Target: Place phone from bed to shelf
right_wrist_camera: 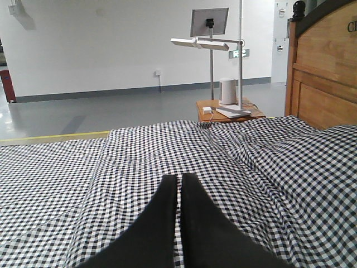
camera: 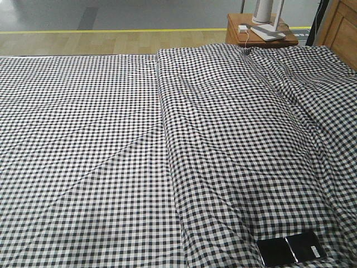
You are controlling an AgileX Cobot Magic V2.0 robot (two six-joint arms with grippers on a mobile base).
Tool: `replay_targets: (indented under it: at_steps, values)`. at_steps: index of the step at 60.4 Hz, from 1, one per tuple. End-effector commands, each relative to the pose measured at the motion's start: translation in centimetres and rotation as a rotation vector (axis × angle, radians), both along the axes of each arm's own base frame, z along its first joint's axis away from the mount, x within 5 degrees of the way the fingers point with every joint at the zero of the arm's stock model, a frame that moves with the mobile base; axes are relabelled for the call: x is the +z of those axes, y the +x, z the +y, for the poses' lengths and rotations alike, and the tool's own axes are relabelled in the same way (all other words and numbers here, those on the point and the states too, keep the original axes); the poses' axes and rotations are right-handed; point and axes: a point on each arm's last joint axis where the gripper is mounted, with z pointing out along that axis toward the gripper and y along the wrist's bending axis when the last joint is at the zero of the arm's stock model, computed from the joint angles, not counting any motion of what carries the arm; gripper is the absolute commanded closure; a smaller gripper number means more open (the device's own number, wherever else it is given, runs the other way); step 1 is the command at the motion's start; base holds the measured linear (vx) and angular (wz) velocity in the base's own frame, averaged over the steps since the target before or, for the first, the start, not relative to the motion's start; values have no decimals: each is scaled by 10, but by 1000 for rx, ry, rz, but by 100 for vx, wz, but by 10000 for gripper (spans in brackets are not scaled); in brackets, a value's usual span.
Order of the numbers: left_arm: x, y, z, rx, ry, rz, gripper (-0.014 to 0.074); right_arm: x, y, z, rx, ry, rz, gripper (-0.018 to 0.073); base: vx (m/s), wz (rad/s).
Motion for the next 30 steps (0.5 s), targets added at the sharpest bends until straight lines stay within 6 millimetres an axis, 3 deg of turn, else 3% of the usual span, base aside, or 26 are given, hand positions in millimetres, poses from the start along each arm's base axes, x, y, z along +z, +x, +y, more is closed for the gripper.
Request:
replay_targets:
  at_steps: [1, 30]
  values:
    - [15, -1, 0, -5, -12, -105, 595, 5, -1, 0, -5, -4, -74, 564, 0, 0]
    - [15, -1, 0, -5, -12, -105, 595, 7, -1, 0, -4, -5, -96, 564, 0, 0]
